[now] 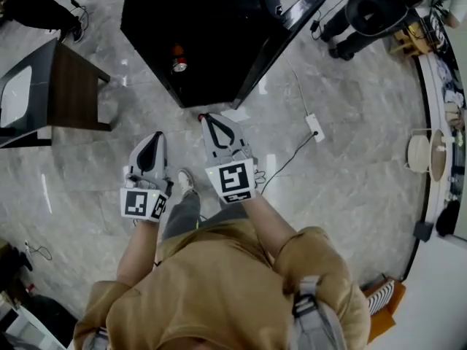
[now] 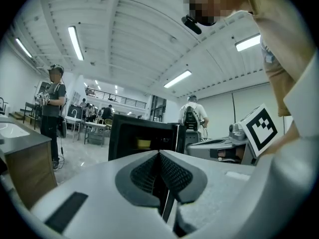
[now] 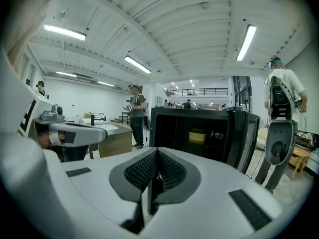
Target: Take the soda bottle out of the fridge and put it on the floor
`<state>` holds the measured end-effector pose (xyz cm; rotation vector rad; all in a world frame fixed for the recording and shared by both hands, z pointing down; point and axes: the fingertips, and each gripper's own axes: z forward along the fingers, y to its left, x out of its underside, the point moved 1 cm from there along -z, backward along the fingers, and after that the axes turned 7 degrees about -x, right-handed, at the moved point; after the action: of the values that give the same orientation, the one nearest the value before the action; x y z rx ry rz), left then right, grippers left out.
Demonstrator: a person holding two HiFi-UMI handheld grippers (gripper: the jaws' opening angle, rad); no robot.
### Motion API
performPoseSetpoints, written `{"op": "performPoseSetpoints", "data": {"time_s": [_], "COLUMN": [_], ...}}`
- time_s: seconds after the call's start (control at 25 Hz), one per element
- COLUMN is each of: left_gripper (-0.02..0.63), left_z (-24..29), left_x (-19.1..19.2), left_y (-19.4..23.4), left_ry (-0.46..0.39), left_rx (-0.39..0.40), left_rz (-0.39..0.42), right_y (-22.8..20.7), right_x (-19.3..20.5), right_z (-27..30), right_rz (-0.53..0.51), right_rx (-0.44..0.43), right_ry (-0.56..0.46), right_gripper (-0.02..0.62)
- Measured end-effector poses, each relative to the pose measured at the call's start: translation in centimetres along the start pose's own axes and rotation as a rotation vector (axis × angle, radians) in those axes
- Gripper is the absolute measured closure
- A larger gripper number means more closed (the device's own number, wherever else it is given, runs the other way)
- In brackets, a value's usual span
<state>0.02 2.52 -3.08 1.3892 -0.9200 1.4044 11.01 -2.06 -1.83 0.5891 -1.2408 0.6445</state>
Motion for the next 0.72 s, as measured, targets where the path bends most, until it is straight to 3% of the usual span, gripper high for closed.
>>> {"op": "performPoseSetpoints", "data": {"time_s": [0.32, 0.72], "left_gripper": [0.604, 0.604], "left_z": [-1.3, -2.3], "left_x": [-7.0, -12.9], "left_y": [0.2, -0.6], "left_ry": [-0.1, -0.21], "left_rx": [-0.001, 0.002], "left_rz": [0.05, 0.085], "right_y": [-1.3, -1.9], "right_x": [-6.5, -12.1], "right_z": [-3.0, -5.8], "right_rz": [-0.005, -0.061], "right_rx": [0.015, 0.026], "right_ry": [-0.079, -0.16], "right_gripper": [0.594, 0.594]}}
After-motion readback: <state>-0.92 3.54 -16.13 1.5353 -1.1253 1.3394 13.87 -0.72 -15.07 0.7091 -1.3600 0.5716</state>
